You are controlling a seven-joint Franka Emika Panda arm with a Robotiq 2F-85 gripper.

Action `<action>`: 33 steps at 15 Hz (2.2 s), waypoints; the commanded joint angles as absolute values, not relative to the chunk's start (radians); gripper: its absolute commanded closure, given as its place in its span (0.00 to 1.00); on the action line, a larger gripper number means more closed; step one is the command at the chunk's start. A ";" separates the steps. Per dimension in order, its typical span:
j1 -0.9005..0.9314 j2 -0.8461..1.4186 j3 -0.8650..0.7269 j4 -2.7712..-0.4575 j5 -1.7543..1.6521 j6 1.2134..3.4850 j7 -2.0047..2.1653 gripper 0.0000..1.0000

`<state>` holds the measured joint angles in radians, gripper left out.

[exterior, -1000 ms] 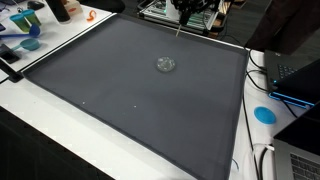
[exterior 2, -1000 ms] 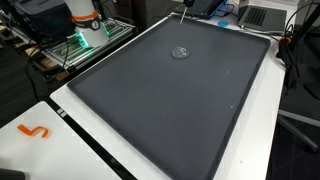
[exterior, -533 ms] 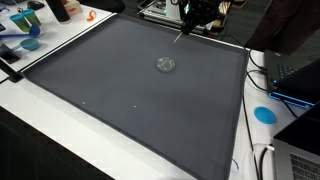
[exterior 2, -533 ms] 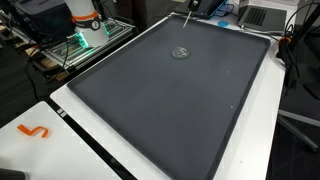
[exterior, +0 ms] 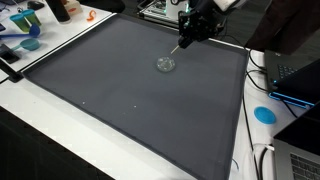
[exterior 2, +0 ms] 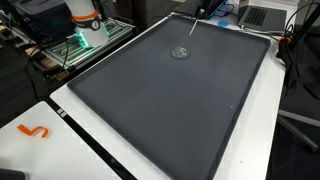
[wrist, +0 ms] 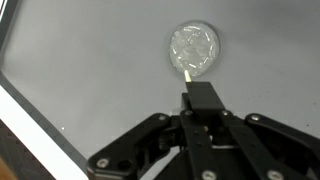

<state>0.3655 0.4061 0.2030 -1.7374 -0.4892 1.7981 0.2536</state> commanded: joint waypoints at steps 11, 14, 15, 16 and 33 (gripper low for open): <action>0.442 0.526 0.137 -1.611 -0.538 1.777 0.361 0.97; 0.440 0.541 0.130 -1.593 -0.527 1.782 0.357 0.97; 0.440 0.546 0.127 -1.588 -0.526 1.781 0.358 0.97; 0.438 0.549 0.125 -1.583 -0.522 1.781 0.355 0.97; 0.345 0.556 0.121 -1.518 -0.345 1.794 0.240 0.97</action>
